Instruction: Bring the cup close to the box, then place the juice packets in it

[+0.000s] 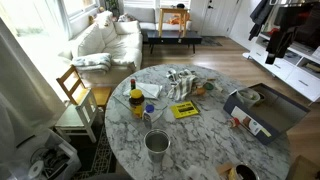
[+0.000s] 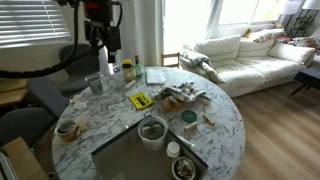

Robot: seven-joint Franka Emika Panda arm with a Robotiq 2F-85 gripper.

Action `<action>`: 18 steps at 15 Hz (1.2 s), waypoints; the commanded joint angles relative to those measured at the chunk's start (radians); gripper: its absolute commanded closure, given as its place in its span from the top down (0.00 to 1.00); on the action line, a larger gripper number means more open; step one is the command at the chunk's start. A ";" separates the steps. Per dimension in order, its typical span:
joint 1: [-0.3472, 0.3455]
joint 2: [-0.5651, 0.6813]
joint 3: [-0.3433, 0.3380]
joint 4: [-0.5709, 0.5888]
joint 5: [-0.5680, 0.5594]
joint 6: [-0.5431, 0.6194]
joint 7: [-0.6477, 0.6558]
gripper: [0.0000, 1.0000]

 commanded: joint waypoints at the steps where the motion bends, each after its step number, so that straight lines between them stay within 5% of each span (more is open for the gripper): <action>1: -0.004 0.001 0.004 0.003 0.001 -0.002 -0.001 1.00; 6: -0.004 0.001 0.004 0.003 0.001 -0.002 -0.001 1.00; 12: 0.098 0.131 0.089 -0.096 0.176 0.096 -0.181 1.00; 18: 0.188 0.290 0.235 -0.144 0.329 0.466 -0.324 1.00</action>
